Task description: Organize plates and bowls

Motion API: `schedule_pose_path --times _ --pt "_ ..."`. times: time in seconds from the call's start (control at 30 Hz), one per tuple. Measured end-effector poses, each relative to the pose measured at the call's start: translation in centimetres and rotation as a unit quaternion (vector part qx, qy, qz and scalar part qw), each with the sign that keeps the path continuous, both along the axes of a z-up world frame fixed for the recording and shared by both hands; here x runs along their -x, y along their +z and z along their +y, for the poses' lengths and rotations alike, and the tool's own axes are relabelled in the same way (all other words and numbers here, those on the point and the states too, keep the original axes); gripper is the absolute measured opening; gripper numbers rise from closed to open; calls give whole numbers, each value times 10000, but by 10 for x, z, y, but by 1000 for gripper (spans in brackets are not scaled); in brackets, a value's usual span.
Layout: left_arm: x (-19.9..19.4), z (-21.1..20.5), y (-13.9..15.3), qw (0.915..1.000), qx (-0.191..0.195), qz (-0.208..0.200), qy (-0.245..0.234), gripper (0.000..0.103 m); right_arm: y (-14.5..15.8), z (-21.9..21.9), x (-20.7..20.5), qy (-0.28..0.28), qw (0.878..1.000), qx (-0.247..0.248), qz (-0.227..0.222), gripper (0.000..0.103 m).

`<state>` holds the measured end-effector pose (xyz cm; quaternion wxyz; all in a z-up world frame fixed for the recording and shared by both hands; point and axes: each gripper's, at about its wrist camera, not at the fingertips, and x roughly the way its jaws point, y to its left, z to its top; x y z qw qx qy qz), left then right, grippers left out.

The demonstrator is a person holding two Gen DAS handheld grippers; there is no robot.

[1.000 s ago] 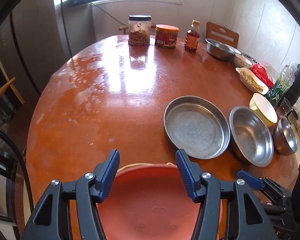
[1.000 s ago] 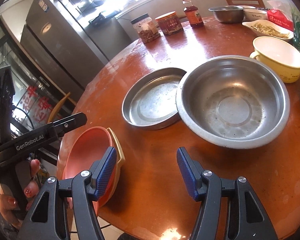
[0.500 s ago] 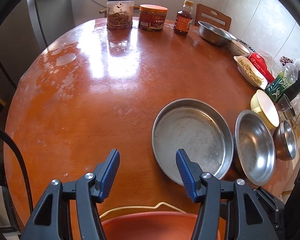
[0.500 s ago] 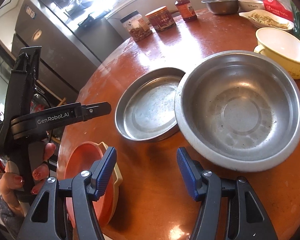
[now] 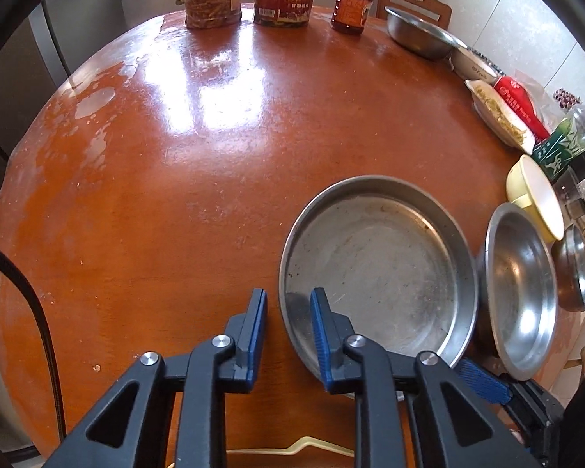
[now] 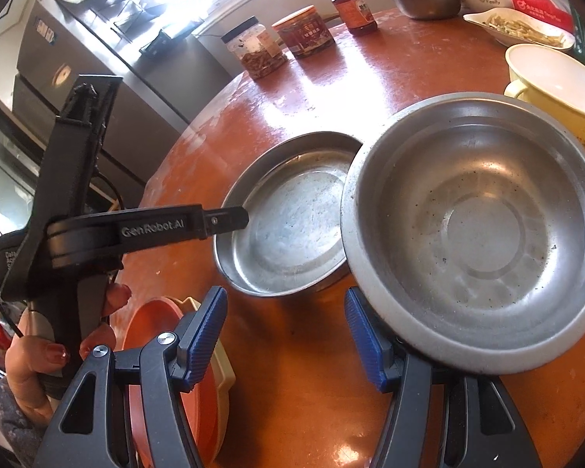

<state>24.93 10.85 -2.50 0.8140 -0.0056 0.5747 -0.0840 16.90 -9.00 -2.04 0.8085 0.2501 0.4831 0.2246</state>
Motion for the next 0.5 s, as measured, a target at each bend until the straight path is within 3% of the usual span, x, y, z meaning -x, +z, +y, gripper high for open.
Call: schedule_pose_path --times 0.27,0.5 --pt "6 20 -1 9996 -188 -63 177 16 2 8 -2 54 9999 96 -94 64" --pt "11 49 -1 9993 -5 -70 370 16 4 18 -5 20 9993 240 -294 64"
